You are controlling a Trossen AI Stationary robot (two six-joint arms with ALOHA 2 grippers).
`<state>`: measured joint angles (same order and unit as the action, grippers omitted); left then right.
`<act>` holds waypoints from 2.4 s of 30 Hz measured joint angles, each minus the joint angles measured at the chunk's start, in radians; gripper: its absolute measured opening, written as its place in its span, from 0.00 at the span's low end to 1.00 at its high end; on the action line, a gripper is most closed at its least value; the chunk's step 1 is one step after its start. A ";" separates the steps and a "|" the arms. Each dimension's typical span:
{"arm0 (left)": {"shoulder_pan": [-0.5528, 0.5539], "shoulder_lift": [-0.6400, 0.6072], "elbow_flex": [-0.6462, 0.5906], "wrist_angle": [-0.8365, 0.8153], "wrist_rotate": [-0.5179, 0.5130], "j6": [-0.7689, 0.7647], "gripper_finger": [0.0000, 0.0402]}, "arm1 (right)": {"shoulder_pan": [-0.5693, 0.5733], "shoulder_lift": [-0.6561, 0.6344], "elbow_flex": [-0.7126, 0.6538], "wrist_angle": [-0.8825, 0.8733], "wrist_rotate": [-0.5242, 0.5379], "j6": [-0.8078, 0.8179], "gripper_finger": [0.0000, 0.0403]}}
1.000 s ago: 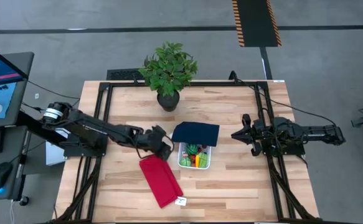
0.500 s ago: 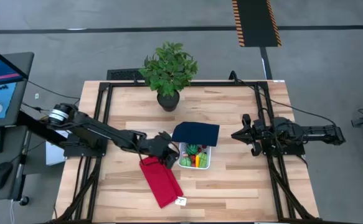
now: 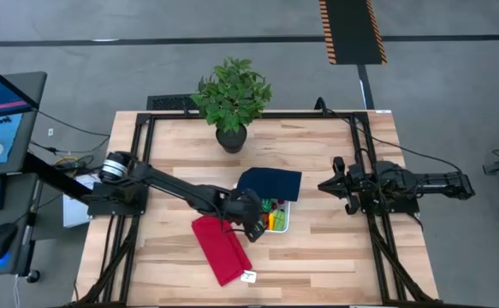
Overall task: Pick and placing Produce into tupperware
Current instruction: Put the blueberry into the bin, then return to Home Position
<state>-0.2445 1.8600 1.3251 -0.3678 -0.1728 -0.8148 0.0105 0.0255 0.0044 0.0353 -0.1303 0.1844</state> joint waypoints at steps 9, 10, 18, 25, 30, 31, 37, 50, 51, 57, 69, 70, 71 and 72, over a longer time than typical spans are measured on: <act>0.004 0.073 0.093 -0.078 -0.043 0.100 0.32 | 0.000 0.001 0.000 -0.001 0.000 0.000 0.15; 0.004 0.073 0.093 -0.067 -0.059 0.100 0.34 | 0.000 0.001 0.000 0.000 0.000 0.000 0.15; -0.004 0.073 0.094 -0.062 -0.131 0.124 0.46 | 0.000 0.001 0.000 0.000 0.000 0.000 0.15; 0.016 0.073 0.094 0.096 -0.135 0.471 0.49 | 0.000 0.001 0.000 0.000 0.000 0.000 0.15; 0.035 0.048 0.094 0.147 -0.020 0.492 0.49 | 0.000 0.001 0.000 -0.001 0.000 0.000 0.15; 0.035 0.044 0.094 0.147 -0.011 0.472 0.49 | 0.000 0.001 0.000 -0.001 0.000 0.000 0.15; 0.030 0.038 0.093 0.144 -0.012 0.482 0.49 | 0.000 0.001 0.000 -0.001 0.000 0.000 0.15; -0.103 -0.079 0.091 0.261 -0.129 0.636 0.45 | 0.000 0.001 0.000 0.000 0.000 0.000 0.15; -0.115 -0.090 0.092 0.278 -0.113 0.647 0.45 | 0.000 0.001 0.000 0.000 0.000 0.000 0.15; -0.200 -0.157 0.093 0.261 -0.147 0.702 0.45 | 0.000 0.001 0.000 0.000 0.000 0.000 0.15; -0.393 -0.302 -0.033 0.412 -0.368 0.847 0.04 | 0.000 0.001 0.000 0.000 0.000 0.000 0.15; -0.392 -0.313 -0.065 0.469 -0.325 0.854 0.03 | 0.000 0.001 0.000 0.000 0.000 0.000 0.15; -0.381 -0.326 -0.100 0.528 -0.274 0.860 0.02 | 0.000 0.001 0.000 0.000 0.000 0.000 0.15; -0.366 -0.336 -0.141 0.595 -0.218 0.868 0.01 | 0.000 0.001 0.000 0.000 0.000 0.000 0.15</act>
<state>-0.6103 1.5243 1.1838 0.2267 -0.3907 0.0527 0.0109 0.0269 0.0046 0.0349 -0.1305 0.1844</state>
